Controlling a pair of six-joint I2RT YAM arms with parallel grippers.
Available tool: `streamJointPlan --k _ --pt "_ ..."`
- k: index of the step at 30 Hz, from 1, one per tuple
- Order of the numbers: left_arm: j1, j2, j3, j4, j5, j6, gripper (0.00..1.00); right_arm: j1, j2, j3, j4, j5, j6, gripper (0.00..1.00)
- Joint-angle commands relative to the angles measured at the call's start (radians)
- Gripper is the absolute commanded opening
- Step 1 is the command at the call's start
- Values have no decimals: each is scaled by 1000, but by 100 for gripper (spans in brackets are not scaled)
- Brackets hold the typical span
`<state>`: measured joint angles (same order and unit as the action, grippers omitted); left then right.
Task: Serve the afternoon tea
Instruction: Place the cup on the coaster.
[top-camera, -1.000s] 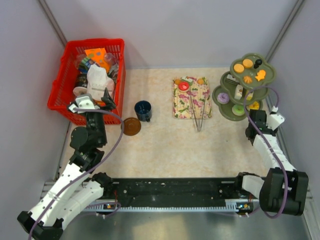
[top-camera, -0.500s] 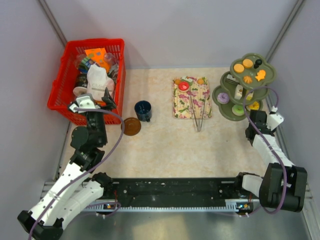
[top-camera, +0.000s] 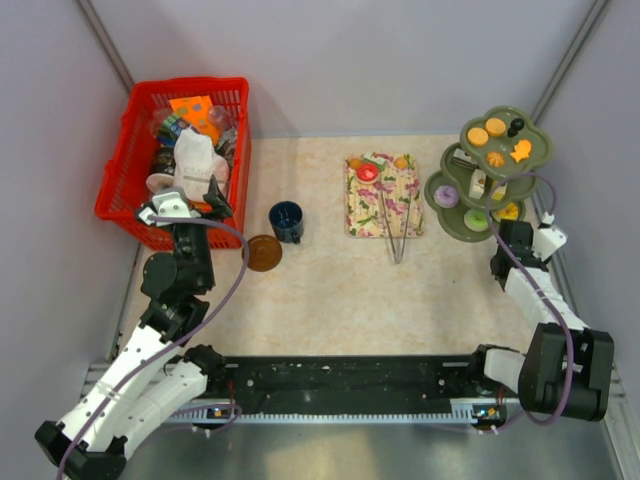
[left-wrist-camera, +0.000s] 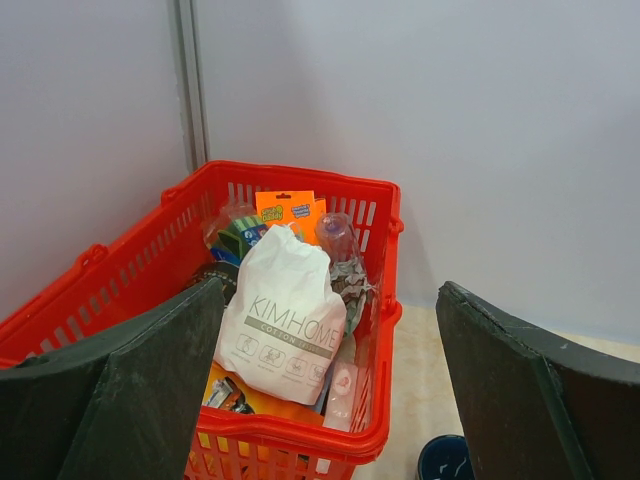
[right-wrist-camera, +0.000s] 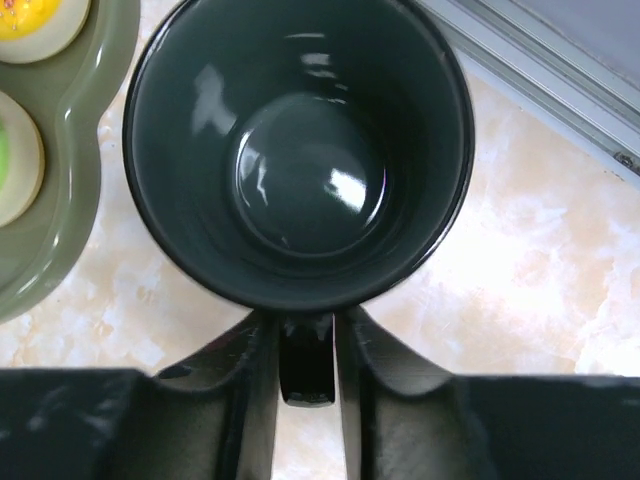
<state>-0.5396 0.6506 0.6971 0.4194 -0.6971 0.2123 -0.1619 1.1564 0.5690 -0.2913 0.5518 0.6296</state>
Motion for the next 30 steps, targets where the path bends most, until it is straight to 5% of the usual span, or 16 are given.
streamJointPlan --k 1,9,16,20,30 --pt "-5 -8 -10 55 -1 12 92 -13 -20 12 15 -21 -2 30" --pt "-3 -5 -8 56 -1 12 92 -13 -73 38 -29 -59 -8 43" --pt "-3 -5 -8 56 -1 13 92 -13 -148 103 -111 -79 -31 64" --pt "-5 -2 -10 56 1 13 92 -2 -219 146 -161 -110 -59 67" --pt "-5 14 48 -33 31 -33 92 286 -366 232 -204 -179 -125 71"
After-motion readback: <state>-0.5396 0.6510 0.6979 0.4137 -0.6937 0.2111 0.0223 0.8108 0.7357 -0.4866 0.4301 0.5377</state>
